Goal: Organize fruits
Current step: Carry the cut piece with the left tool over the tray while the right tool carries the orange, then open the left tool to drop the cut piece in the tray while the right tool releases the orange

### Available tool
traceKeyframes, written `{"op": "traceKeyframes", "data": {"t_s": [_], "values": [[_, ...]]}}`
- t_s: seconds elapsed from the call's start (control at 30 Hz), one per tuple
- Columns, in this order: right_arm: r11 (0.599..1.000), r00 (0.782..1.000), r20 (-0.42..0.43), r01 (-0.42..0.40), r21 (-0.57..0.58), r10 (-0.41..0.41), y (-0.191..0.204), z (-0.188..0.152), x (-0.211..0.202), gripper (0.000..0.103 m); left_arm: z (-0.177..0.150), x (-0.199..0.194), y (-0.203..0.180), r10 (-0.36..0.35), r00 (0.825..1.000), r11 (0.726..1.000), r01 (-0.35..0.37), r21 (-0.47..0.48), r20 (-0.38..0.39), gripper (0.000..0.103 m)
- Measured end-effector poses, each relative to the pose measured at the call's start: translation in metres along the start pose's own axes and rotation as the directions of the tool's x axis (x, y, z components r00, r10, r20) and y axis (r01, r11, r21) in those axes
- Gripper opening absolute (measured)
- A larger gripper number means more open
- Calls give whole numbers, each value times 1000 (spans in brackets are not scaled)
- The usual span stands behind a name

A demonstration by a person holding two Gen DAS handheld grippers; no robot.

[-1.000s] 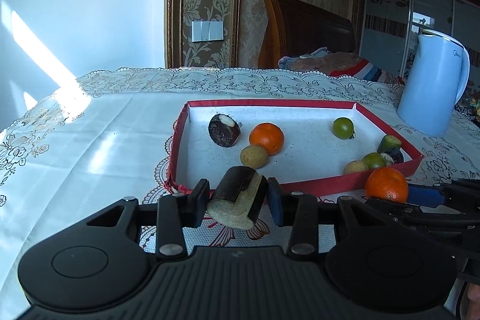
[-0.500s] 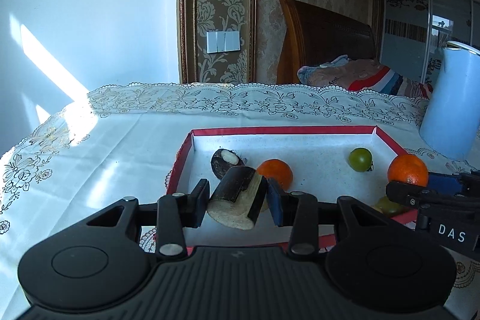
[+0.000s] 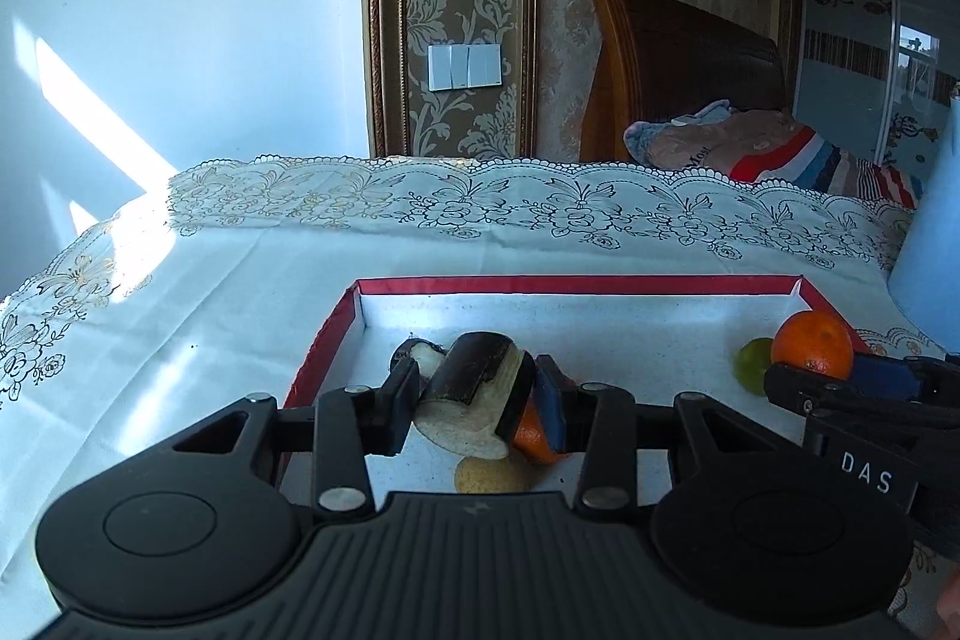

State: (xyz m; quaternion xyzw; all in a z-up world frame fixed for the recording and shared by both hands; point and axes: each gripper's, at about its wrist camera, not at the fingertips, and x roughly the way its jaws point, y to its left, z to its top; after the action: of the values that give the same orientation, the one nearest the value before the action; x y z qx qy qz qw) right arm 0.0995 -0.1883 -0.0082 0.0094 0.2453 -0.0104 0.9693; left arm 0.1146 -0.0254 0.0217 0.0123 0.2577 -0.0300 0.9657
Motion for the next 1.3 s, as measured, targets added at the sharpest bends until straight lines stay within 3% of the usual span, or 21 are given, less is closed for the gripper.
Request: {"op": "traceKeyframes", "data": {"t_s": [0.23,0.57,1.1,1.2,1.3], "values": [[1000,1000,-6,16,11,-16,-4,5,22,37,5,20,-1,35,999,999,-35,2,-5,40],[1000,1000,6,24,3,-24,-3,4,24,38,1,31,-3,82,997,997,-82,14,-7,40],[1000,1000,3,23,15,-23,-4,4,24,38,0,31,3,60,998,998,-60,-19,-17,41],[1000,1000,0,23,15,-23,-4,4,24,42,0,31,3,65,998,998,-65,-20,-13,47],[1000,1000,-1,25,19,-25,-4,4,24,57,0,30,3,63,998,998,-64,-21,-11,50]]}}
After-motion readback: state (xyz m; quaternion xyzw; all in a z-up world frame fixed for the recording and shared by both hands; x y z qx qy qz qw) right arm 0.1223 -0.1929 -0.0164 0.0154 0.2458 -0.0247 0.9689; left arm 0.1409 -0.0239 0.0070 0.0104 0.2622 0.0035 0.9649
